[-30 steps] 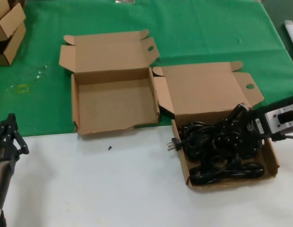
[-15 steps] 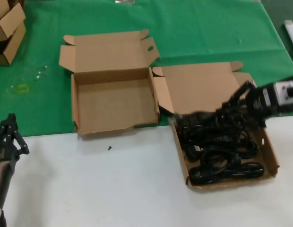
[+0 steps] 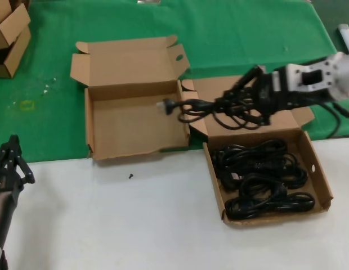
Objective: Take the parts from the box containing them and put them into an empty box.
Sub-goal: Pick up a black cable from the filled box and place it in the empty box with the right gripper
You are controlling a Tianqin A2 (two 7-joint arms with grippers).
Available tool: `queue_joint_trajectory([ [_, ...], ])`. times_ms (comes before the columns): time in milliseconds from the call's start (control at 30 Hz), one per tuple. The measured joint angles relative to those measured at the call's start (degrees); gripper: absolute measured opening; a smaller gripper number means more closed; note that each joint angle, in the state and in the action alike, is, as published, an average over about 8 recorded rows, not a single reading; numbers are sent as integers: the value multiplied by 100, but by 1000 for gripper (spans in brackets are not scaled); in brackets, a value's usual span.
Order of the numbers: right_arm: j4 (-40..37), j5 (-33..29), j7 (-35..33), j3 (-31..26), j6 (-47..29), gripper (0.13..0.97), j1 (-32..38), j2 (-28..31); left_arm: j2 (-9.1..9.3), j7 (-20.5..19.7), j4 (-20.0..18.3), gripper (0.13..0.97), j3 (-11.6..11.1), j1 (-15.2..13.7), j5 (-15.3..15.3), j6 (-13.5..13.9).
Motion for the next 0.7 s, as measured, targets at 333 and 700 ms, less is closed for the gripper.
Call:
queue_joint_trajectory([
  [333,-791,-181,-567,-223,744,214,274,-1061,0,0,0,142,0,0,0,0],
  [700,-2282,-148,-1757,-247,1586,214,573,-2188,0,0,0,142,0,0,0,0],
])
